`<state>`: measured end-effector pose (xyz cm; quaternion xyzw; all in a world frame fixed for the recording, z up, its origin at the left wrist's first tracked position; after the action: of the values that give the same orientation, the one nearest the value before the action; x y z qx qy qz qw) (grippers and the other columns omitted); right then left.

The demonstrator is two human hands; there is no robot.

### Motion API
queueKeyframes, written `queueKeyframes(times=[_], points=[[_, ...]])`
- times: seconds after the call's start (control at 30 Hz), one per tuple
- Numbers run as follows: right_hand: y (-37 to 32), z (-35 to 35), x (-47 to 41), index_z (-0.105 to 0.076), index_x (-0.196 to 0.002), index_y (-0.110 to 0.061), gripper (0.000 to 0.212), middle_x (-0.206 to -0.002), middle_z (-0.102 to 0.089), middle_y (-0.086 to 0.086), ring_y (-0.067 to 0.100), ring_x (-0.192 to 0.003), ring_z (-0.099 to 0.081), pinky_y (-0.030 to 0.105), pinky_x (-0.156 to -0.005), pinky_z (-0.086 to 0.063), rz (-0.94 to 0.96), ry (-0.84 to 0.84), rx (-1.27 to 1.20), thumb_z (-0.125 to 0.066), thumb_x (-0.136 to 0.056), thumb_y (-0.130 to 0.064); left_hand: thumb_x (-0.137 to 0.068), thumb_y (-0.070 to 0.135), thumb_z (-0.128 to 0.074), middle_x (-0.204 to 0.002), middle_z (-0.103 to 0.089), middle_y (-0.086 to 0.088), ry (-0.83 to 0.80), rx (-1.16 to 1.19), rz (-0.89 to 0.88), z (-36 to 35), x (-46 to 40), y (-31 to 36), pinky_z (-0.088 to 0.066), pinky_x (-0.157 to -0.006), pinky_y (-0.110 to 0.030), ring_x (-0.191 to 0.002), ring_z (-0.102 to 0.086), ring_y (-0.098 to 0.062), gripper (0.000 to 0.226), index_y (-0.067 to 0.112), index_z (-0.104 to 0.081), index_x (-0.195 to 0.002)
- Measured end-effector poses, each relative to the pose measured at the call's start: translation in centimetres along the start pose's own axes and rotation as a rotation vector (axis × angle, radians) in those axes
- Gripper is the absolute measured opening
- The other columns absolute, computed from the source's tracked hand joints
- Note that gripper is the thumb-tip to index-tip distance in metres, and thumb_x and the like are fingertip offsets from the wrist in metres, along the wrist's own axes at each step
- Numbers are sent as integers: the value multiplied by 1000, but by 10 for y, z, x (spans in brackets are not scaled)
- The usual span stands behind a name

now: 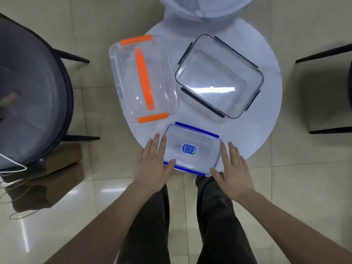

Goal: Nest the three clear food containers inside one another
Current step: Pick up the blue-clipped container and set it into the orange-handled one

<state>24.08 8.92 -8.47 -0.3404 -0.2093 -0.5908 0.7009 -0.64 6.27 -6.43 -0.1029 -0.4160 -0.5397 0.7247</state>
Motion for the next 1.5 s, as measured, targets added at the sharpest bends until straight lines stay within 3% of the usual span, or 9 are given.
queueKeyframes(times=[0.2, 0.3, 0.37, 0.43, 0.63, 0.8, 0.97, 1.2, 1.5], points=[[-1, -8, -14, 6, -160, -26, 89, -171, 0, 5, 26, -157, -7, 40, -124, -15, -12, 14, -96, -49, -96, -56, -98, 58, -47, -173, 8, 0, -10, -1, -43, -9, -20, 1, -17, -127, -44, -160, -5, -25, 91, 25, 9, -161], [0, -11, -19, 5, -160, -30, 94, -169, -11, 1, 23, -150, -27, 41, -115, -40, -37, -8, -203, -56, -93, -56, -93, 55, -60, -173, 5, 0, 3, 60, -78, -10, -28, 2, -34, -122, -45, -157, -17, -24, 101, 26, 7, -162], [-3, -15, -21, 7, -159, -34, 97, -162, -22, -2, 18, -138, -41, 41, -98, -56, -39, -54, -305, -61, -92, -50, -88, 53, -68, -173, 7, -1, -10, 66, -112, -13, -32, 6, -41, -117, -43, -154, -23, -22, 108, 27, 7, -161], [-7, -19, -22, 9, -158, -38, 101, -152, -29, -2, 13, -125, -45, 38, -87, -62, -47, -97, -418, -67, -92, -41, -87, 48, -72, -172, 10, -3, -41, 54, -121, -17, -36, 9, -43, -114, -40, -151, -27, -23, 111, 27, 8, -161], [-4, -25, -34, 14, -154, -48, 117, -134, -50, 4, 12, -111, -52, 41, -92, -58, -144, -107, -527, -78, -87, -21, -90, 27, -75, -172, 6, -3, -50, 54, -76, -22, -46, 2, -48, -110, -39, -143, -40, -24, 110, 35, 10, -160], [-1, -28, -36, 7, -156, -46, 114, -128, -48, -5, 15, -114, -53, 37, -87, -58, -155, -100, -623, -77, -87, -12, -89, 19, -76, -171, -7, -2, -75, 108, -27, -28, -49, -7, -48, -110, -40, -148, -35, -24, 113, 43, 10, -158], [3, -32, -38, 0, -157, -45, 110, -129, -42, -17, 13, -118, -52, 21, -75, -57, -131, -130, -690, -78, -86, -13, -87, 21, -79, -146, -38, -6, -72, 91, -28, -28, -52, -10, -53, -105, -40, -132, -46, -21, 114, 42, 7, -159], [0, -34, -40, 13, -152, -53, 115, -130, -38, -20, 14, -114, -55, 34, -81, -60, -138, -182, -579, -77, -87, -20, -88, 23, -77, -135, -43, -7, -85, 75, 3, -31, -53, -13, -52, -105, -39, -126, -49, -21, 112, 44, 9, -158], [-3, -29, -42, 16, -149, -56, 115, -130, -36, -19, 14, -112, -56, 35, -79, -60, -116, -202, -533, -76, -88, -23, -88, 25, -77, -134, -43, -7, -91, 74, 14, -31, -53, -14, -54, -103, -39, -122, -51, -20, 114, 46, 11, -157]])
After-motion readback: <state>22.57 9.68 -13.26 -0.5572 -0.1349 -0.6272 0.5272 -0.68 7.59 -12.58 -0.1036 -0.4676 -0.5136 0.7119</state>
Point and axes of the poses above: each hand's wrist, its own x-axis away from the middle knuckle, its own z-axis out of the back of the hand, y = z × x, the point moved 9 cm from there along -x, towards the middle knuckle
